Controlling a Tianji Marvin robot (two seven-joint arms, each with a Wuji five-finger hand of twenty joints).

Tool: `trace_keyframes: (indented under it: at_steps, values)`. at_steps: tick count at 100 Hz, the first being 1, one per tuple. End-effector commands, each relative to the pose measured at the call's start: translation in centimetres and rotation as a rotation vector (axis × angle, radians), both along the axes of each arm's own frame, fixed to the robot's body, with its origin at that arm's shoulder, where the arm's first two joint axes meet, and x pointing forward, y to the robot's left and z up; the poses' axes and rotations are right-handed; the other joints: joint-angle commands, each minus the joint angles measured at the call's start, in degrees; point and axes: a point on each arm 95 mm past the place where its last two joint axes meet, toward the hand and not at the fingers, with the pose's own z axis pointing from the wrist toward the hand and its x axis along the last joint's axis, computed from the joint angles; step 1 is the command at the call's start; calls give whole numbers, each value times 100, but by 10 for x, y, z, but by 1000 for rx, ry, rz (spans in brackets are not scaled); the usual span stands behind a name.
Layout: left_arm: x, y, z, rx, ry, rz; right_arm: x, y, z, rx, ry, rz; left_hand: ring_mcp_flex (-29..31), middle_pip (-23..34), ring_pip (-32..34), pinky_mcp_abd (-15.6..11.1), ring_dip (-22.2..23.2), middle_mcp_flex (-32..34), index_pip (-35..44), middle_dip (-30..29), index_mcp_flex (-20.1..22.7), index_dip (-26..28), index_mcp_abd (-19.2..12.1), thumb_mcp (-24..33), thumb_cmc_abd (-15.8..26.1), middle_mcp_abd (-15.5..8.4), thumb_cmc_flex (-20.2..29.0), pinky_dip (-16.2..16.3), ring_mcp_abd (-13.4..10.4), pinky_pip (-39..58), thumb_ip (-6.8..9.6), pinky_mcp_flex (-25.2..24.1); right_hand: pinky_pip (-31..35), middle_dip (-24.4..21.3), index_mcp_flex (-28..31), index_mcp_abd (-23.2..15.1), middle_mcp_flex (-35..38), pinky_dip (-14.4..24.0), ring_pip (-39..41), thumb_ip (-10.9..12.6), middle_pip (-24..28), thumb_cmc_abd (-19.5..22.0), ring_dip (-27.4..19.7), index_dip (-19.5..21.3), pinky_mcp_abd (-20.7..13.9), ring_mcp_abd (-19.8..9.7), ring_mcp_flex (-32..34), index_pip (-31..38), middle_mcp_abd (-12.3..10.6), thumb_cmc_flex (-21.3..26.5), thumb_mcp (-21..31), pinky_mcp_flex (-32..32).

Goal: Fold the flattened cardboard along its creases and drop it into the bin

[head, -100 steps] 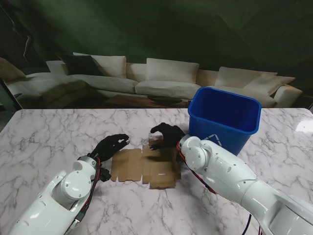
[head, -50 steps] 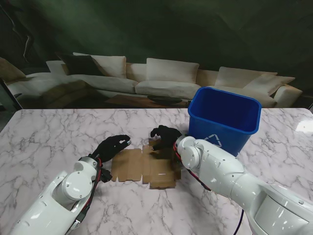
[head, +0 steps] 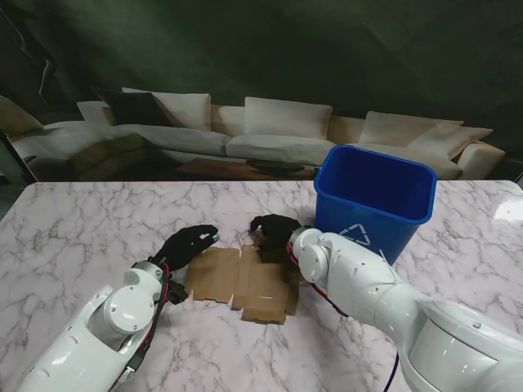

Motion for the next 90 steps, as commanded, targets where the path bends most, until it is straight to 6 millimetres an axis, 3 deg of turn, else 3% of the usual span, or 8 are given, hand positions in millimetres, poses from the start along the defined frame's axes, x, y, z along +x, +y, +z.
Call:
trace_keyframes:
  at_steps: [1,15,41,77,90]
  values:
    - [0,-3,-1,-4,12,-13,-1,7,0,12,3,3,-45,-25,-117,41,-43,30,39,-18,125,-60,-113,-38,222,-38,-75,121,-21,-143,-1,-52,236,97,-241,28,169,-99,235,-286,297,1,82,-161,-8,-184,393,-34,-67,408,155,300]
    - [0,-4,-1,-4,14,-17,-2,9,-1,17,6,1,-46,-24,-117,45,-42,32,39,-18,122,-60,-113,-38,214,-43,-78,121,-16,-141,-1,-54,331,-64,-70,-430,280,-347,550,-442,182,-193,-215,-215,103,-265,1121,452,128,753,758,878]
    - [0,-4,-1,-5,11,-17,-10,11,-1,15,11,9,-40,-25,-113,43,-42,29,40,-19,121,-60,-113,-43,205,-44,-86,121,-27,-138,-4,-48,736,-229,698,-1306,397,-501,826,-440,-135,-191,-162,323,243,-280,1552,1306,256,944,1209,1395]
    - [0,-2,1,-9,-2,-9,-53,8,19,-47,-63,-77,-40,-24,-113,43,-41,30,42,-17,123,-59,-119,-42,205,-46,-81,120,-25,-130,-5,-47,934,-226,1173,-1556,340,-537,1027,-374,-184,-213,-97,507,344,-328,1741,1425,417,1062,1566,1629]
    - [0,-1,1,-9,-3,-9,-70,2,21,-87,-77,-161,-41,-25,-114,39,-41,28,42,-18,124,-59,-114,-39,204,-44,-78,118,-31,-130,-5,-49,967,-175,1238,-1439,330,-577,1050,-396,-162,-165,-114,561,311,-374,1731,1406,484,1100,1581,1645]
